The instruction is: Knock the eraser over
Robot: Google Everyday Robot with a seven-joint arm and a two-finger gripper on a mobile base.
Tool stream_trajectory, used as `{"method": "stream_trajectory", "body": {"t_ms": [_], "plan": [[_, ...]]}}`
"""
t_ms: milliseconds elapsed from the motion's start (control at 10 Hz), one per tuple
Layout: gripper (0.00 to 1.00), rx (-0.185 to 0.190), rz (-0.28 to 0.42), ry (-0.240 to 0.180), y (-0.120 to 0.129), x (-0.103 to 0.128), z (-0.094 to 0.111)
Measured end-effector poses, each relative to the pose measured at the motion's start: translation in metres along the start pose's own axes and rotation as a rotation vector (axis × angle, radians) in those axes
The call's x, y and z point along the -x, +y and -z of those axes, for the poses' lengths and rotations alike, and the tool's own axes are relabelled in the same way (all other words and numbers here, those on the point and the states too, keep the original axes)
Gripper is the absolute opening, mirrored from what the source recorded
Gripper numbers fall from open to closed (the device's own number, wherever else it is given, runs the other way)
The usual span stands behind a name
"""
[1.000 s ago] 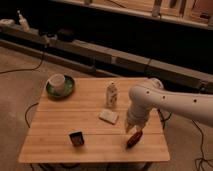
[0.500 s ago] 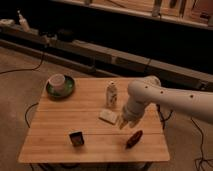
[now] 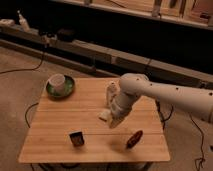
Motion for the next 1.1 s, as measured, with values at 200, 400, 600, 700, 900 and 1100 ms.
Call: {"method": "stream_trajectory", "body": {"t_ms": [200,400,600,700,900,1100], "plan": [[0.00,-0.067,0.042,-0.006,-0.017,-0.005,-0.011],[0.00,-0.104,0.058,-0.014,-0.035,-0.017,-0.033],[0.00,-0.088,0.054,-0.039,-0.043,-0.025,-0.052],[0.00,-0.075,0.051,-0.054,-0.046,-0.028,-0.062],[0.00,-0.055,0.072,-0.091,-0.055,-0.030,-0.078],[0.00,-0.038,0.129,-0.165,-0.070,-0.022,-0.091]]}}
